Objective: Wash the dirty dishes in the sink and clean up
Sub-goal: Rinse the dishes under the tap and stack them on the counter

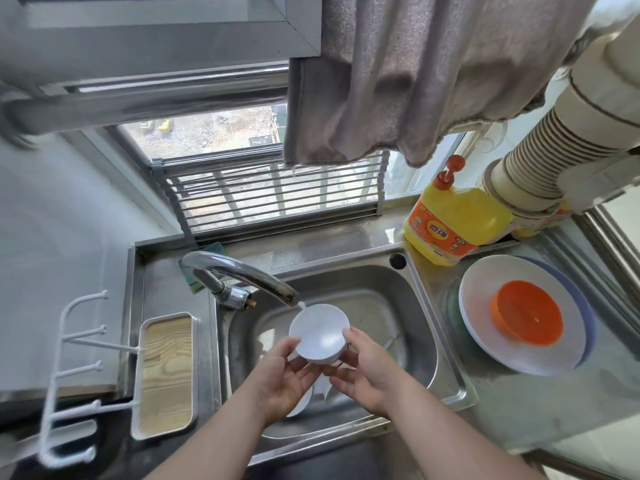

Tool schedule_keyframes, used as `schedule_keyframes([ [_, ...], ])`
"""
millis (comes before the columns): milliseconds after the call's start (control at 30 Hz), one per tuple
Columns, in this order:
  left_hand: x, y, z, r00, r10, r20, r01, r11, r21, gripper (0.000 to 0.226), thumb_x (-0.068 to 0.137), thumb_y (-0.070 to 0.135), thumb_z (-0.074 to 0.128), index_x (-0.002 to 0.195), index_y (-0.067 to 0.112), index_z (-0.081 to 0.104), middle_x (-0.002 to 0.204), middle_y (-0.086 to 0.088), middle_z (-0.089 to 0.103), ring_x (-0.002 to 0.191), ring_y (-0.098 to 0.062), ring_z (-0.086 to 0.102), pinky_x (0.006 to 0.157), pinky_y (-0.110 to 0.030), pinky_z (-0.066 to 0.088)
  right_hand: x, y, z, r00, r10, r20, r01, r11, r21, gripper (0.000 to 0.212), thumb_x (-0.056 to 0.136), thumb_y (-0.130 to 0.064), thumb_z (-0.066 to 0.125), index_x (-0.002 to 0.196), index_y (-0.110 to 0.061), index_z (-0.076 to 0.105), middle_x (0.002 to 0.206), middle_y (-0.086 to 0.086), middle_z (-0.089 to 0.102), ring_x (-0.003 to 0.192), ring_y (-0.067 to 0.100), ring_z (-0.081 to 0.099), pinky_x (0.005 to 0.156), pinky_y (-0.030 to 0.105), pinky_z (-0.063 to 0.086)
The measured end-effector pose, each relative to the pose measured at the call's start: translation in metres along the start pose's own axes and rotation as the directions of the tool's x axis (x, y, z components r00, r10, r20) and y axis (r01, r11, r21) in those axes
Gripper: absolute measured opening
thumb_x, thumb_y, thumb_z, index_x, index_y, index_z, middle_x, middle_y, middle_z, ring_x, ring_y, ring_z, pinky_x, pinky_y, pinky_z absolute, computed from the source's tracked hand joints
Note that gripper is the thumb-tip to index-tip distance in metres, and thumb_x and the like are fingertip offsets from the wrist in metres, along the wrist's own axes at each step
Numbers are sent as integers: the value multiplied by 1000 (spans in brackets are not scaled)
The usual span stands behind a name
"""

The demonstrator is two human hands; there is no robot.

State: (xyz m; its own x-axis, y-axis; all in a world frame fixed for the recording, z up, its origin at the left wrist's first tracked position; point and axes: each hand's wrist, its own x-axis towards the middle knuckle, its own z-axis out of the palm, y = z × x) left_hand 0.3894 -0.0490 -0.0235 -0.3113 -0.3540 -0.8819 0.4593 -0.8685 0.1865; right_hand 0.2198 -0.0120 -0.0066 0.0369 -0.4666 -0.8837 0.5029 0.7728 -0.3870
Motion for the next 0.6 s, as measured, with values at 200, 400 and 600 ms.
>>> schedule_keyframes([
  [200, 26, -49, 13, 949, -315, -21, 316, 948, 48, 67, 99, 53, 61, 129, -8, 57, 98, -32, 70, 69, -37, 74, 59, -42, 66, 0, -1, -40, 954, 212, -213, -242, 962, -126, 59, 87, -68, 68, 113, -15, 66, 77, 8, 66, 60, 19, 61, 51, 24, 45],
  [400, 39, -83, 50, 945, -328, -2, 327, 944, -50, 77, 102, 62, 50, 127, -10, 57, 93, -28, 67, 62, -36, 71, 53, -41, 64, -7, -22, -69, 949, 118, -293, -192, 952, -239, 56, 87, -63, 69, 110, -14, 58, 65, 8, 58, 46, 15, 52, 46, 21, 39],
  [600, 37, -99, 72, 937, -348, -17, 348, 935, 68, 52, 96, 38, 51, 115, -8, 66, 88, -22, 67, 59, -27, 69, 53, -33, 62, -10, -32, -89, 968, 36, -250, -120, 936, -330, 47, 86, -54, 67, 111, -16, 52, 75, 13, 58, 45, 17, 50, 45, 21, 37],
])
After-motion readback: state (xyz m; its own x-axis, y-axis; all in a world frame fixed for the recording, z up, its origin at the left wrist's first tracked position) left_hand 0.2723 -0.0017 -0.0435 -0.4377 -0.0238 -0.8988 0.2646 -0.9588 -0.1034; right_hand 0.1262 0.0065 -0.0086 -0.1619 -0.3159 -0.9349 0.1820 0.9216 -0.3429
